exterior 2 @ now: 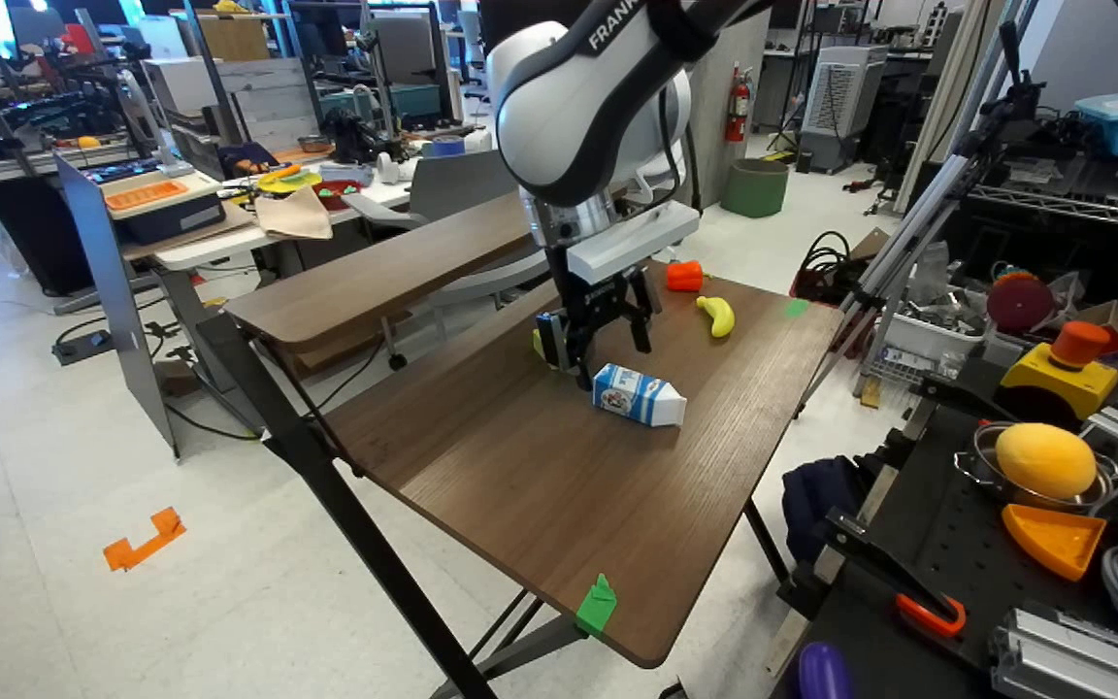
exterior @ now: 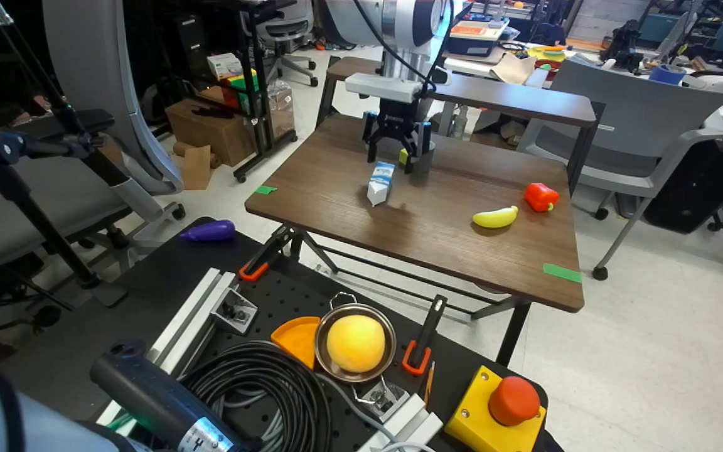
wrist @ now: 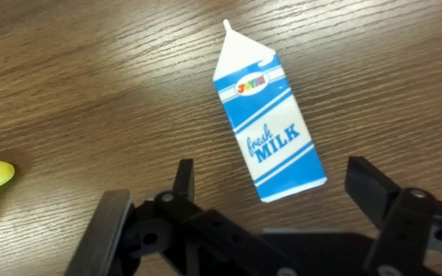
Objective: Move the milk carton to the left
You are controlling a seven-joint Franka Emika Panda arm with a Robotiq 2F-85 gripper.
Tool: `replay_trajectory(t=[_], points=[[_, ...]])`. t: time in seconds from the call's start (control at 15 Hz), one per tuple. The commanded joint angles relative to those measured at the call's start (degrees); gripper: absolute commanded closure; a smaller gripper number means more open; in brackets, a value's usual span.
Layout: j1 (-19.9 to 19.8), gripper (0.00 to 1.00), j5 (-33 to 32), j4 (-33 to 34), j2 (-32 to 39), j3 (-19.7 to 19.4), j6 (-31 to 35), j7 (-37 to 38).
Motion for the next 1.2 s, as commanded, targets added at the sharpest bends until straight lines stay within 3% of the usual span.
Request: replay_trajectory(t=[0.0,0.67,0.73,1.13], points=[[-0.35,0.00,-1.40,-5.25,-4.00,0.54,3.10,-1.20],[0.04,0.00,-3.59,-16.93,-10.30,0.01,14.32,-2.54],[-0.52,0.00,-2.26,-12.52,-7.39,0.59,11.65,-1.86],[-0.50,0.00,-2.86,-14.53,-8.48,0.55,12.49,-1.89]])
